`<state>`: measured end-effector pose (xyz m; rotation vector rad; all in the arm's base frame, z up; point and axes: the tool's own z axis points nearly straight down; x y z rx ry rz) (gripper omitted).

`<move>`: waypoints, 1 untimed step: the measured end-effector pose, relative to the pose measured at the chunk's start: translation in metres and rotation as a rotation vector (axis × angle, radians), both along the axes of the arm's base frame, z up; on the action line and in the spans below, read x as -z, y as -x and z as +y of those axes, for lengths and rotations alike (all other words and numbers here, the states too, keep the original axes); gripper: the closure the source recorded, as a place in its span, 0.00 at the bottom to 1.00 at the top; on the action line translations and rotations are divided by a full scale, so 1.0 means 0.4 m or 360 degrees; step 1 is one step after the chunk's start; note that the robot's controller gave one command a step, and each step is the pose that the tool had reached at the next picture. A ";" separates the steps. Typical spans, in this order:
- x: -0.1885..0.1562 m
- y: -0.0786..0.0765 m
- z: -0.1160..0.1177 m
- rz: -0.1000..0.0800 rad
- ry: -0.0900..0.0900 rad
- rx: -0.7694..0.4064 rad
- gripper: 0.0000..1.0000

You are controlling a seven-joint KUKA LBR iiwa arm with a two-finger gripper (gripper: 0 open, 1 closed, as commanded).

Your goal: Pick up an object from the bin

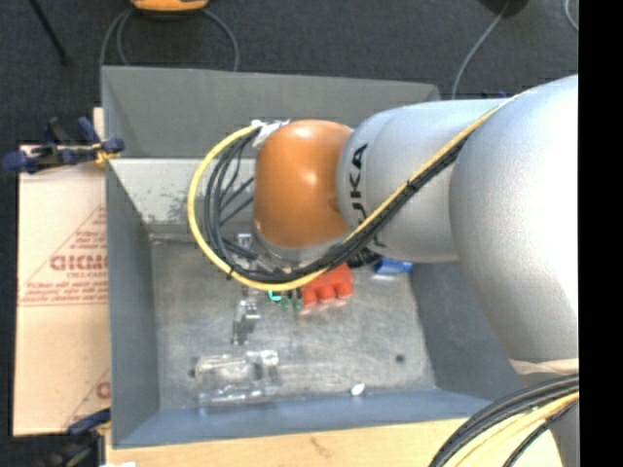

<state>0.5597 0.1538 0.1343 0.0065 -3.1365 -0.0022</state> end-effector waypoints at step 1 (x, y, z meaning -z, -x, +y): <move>0.047 0.020 -0.297 -0.0008 0.0006 0.0101 0.00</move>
Offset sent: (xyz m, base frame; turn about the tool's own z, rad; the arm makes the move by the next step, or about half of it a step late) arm -0.0082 -0.1129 -0.0183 0.0554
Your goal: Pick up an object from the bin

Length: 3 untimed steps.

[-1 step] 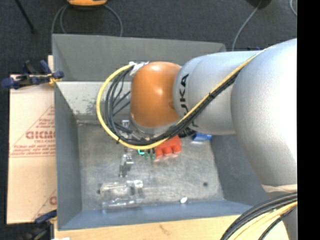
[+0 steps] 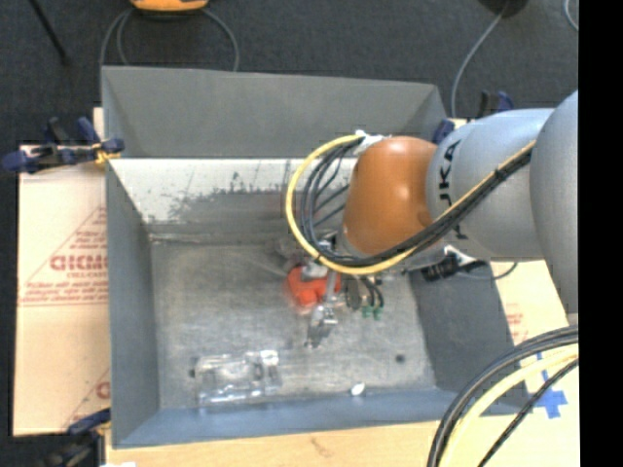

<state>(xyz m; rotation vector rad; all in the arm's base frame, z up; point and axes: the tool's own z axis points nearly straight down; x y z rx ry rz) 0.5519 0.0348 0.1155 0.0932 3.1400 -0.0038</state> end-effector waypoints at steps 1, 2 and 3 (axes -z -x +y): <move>0.054 -0.103 -0.062 -0.0066 -0.0005 -0.0469 0.00; 0.083 -0.078 -0.067 -0.0009 -0.0008 -0.0462 1.00; -0.256 -0.026 -0.093 -0.0015 0.0002 -0.0752 1.00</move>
Offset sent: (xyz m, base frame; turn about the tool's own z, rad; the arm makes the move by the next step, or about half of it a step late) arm 0.0297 -0.0271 -0.0343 -0.2946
